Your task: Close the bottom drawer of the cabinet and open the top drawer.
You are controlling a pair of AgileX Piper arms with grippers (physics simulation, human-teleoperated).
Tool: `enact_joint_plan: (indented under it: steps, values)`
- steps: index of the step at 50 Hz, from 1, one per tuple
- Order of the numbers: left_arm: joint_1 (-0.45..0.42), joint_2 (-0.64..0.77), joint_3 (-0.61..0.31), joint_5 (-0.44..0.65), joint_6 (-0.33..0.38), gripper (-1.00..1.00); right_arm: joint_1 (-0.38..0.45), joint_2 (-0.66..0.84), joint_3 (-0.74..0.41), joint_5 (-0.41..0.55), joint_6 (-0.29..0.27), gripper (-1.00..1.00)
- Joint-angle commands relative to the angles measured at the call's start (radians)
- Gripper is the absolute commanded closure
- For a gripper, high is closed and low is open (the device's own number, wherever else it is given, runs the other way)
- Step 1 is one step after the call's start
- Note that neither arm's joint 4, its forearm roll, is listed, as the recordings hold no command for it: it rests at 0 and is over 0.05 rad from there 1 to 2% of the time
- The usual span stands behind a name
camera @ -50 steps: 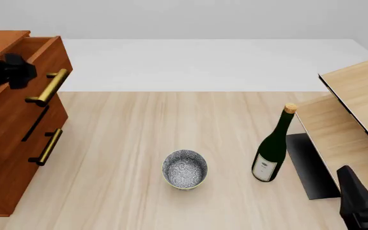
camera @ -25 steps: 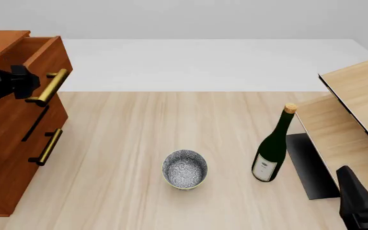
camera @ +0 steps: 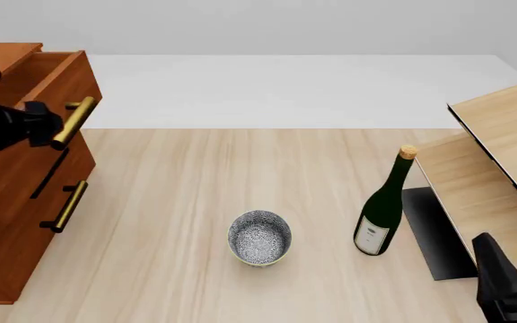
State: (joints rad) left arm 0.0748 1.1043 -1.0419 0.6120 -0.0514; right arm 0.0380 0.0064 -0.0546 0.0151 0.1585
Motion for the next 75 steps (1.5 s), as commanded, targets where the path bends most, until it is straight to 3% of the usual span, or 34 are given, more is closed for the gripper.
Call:
enact_joint_plan:
  steps: [1,75]
  values:
    - [-0.016,0.012,0.005,-0.007,-0.008,-1.0,-0.001,0.0,0.0,-0.001,0.0,-1.0]
    - [-0.26,0.058,-0.009,-0.052,-0.107,-1.0,-0.01,-0.004,0.001,0.002,0.007,-1.0]
